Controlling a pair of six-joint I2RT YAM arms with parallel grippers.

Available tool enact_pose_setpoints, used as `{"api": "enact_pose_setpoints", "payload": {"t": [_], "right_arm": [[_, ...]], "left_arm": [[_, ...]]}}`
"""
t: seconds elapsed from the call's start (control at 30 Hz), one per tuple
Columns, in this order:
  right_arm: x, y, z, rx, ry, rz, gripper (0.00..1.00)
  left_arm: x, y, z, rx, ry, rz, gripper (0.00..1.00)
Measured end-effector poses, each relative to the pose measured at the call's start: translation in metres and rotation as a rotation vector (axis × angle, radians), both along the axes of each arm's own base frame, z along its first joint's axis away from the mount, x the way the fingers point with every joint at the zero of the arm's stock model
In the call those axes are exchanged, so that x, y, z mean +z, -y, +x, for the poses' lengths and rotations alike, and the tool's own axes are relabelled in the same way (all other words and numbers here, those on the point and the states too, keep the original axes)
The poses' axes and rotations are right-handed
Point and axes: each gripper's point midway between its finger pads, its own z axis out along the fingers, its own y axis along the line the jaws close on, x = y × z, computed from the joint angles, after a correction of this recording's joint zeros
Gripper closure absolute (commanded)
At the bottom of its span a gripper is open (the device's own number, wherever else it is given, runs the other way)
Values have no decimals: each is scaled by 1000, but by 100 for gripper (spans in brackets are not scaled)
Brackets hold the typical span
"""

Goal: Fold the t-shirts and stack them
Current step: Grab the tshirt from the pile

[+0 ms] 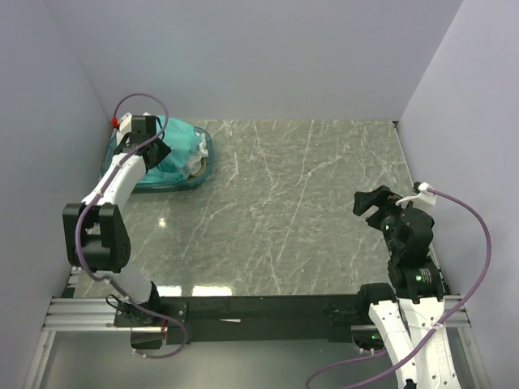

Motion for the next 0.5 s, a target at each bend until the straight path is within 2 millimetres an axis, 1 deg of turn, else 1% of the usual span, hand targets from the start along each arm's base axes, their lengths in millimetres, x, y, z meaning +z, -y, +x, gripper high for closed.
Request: {"api": "enact_pose_setpoints", "payload": {"t": [0.03, 0.07, 0.13, 0.23, 0.27, 0.33, 0.37, 0.43, 0.47, 0.5], "right_arm": [[-1, -1, 0, 4, -4, -1, 12], [-1, -1, -1, 8, -4, -2, 12], [-1, -2, -2, 13, -4, -2, 14], [0, -2, -4, 15, 2, 0, 15], [1, -2, -4, 15, 7, 0, 15], [4, -2, -6, 16, 20, 1, 15], [5, -2, -7, 15, 27, 2, 13], [8, -2, -10, 14, 44, 4, 9], [8, -2, -11, 14, 48, 3, 5], [8, -2, -12, 14, 54, 4, 5]], "left_arm": [[0, -1, 5, 2, -5, 9, 84], [2, -3, 11, 10, -3, 15, 99], [0, -6, 21, 10, -32, 42, 99], [1, -6, 32, -6, -42, 53, 99], [0, -5, 32, -17, -45, 52, 99], [6, 1, 30, -49, -28, 37, 99], [10, 4, 28, -65, -13, 28, 99], [28, 11, 17, -98, 33, 3, 99], [42, 14, 11, -113, 68, -9, 99], [61, 19, 5, -132, 116, -21, 99]]}}
